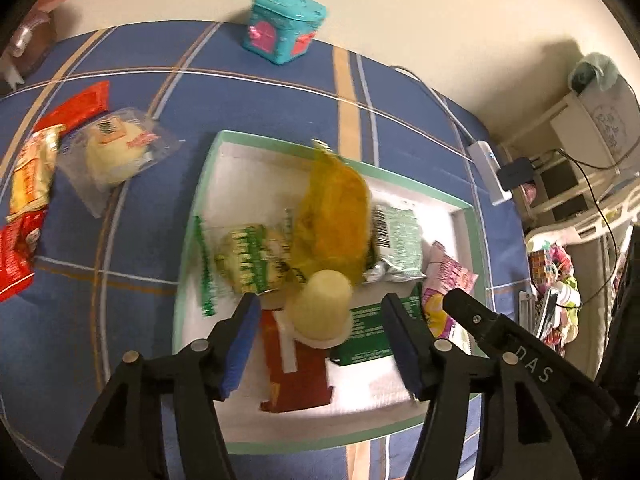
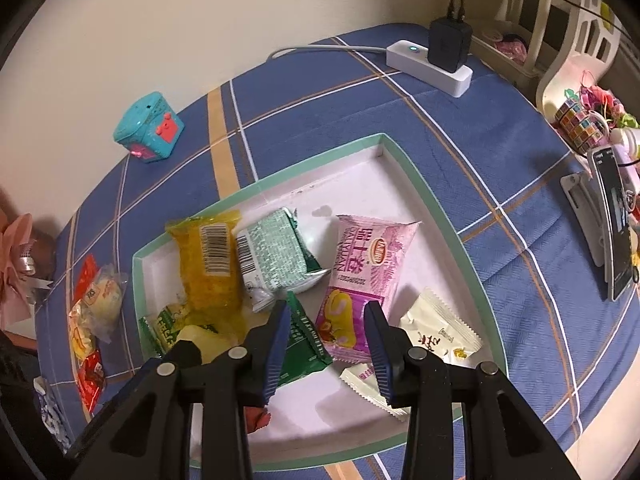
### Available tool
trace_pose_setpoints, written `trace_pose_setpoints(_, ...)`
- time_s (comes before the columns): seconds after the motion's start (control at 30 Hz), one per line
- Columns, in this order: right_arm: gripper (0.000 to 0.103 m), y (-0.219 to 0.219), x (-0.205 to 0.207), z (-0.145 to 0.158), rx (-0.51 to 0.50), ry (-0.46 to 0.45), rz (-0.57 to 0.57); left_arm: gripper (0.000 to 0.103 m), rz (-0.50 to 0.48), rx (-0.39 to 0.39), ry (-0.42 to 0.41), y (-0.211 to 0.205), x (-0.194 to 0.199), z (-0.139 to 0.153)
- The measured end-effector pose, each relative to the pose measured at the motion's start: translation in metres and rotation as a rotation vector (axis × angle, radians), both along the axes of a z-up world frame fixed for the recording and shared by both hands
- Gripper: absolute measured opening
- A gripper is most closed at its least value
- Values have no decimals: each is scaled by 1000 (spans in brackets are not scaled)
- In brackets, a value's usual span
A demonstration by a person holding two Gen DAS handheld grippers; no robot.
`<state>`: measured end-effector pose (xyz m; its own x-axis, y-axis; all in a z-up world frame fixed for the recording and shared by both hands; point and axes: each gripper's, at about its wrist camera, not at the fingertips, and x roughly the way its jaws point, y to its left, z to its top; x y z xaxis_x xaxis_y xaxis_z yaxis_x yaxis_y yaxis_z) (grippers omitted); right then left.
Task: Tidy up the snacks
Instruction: 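Carry the green packet and pudding cup into the white tray and open both grippers, then withdraw both grippers from the tray toward the remaining snacks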
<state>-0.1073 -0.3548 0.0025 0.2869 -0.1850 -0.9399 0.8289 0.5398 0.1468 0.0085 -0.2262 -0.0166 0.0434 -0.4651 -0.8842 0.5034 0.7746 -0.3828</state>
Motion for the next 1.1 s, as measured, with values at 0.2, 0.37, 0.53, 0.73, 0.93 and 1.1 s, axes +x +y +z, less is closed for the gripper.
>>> trace_pose_setpoints(0.2, 42, 11, 10, -3, 16, 3, 41, 64, 105, 47, -18, 32, 20, 6)
trace_pose_setpoints(0.37, 52, 27, 23, -2, 3, 15, 98, 65, 191, 126, -58, 59, 36, 5)
trace_pose_setpoints(0.53, 61, 43, 36, 1, -24, 30, 157, 72, 256, 193, -99, 80, 49, 5)
trace_pose_setpoints(0.73, 73, 53, 42, 4, -54, 52, 187, 86, 279, 215, -145, 90, 53, 12)
trace_pose_setpoints(0.93, 90, 57, 45, 5, -72, 61, 195, 97, 280, 220, -172, 91, 53, 13)
trace_pose_setpoints(1.1, 103, 59, 46, 6, -95, 66, 204, 100, 294, 213, -175, 95, 55, 13)
